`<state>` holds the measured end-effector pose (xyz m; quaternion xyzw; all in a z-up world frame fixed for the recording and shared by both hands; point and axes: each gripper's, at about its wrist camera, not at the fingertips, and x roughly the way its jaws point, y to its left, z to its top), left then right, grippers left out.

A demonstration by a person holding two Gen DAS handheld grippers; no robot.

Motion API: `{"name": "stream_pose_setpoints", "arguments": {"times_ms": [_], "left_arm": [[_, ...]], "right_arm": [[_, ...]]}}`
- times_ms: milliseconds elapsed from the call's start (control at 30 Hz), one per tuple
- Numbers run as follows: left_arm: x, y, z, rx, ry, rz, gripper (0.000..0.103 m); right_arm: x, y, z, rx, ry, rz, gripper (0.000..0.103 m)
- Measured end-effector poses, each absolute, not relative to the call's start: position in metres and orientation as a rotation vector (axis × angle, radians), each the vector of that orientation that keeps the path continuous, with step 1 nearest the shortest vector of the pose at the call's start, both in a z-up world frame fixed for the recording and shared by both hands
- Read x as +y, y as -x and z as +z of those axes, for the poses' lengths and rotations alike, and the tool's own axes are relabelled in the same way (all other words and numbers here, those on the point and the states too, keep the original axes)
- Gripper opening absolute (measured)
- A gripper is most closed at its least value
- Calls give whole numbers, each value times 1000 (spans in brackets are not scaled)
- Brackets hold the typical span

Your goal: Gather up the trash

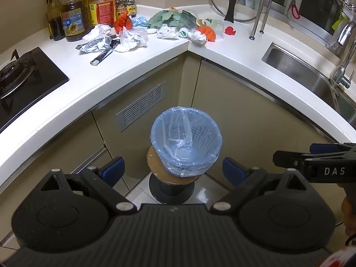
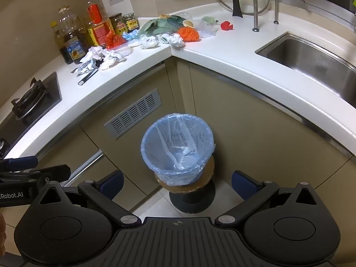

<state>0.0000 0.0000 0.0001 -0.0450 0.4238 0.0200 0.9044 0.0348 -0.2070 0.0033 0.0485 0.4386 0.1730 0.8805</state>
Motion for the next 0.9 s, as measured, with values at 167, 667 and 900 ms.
{"name": "stream_pose_setpoints", "arguments": {"times_ms": [167, 667, 900], "left_arm": [[0, 0, 0, 876, 101, 36, 94], [1, 0, 0, 869, 97, 35, 94], [-1, -1, 2, 869, 96, 36, 94]], "right_arm": [[-207, -34, 3, 915, -96, 356, 103], [-210, -33, 5, 909, -98, 355, 103], [-211, -32, 5, 907, -100, 355, 103]]}}
